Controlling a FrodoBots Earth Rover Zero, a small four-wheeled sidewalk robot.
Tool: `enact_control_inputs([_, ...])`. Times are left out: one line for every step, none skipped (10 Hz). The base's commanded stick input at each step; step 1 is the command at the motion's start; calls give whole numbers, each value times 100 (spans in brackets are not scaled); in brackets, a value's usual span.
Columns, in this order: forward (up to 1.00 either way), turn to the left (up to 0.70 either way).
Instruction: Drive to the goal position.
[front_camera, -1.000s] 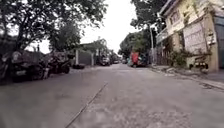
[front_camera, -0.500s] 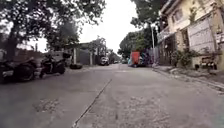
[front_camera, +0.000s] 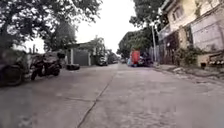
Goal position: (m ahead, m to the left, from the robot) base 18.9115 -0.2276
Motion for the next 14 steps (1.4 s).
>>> enact_control_inputs([100, 0])
enact_control_inputs([100, 0])
enact_control_inputs([100, 0])
enact_control_inputs([100, 0])
enact_control_inputs([100, 0])
enact_control_inputs([100, 0])
enact_control_inputs([100, 0])
enact_control_inputs([100, 0])
enact_control_inputs([100, 0])
enact_control_inputs([100, 0])
enact_control_inputs([100, 0])
enact_control_inputs([100, 0])
enact_control_inputs([100, 0])
enact_control_inputs([100, 0])
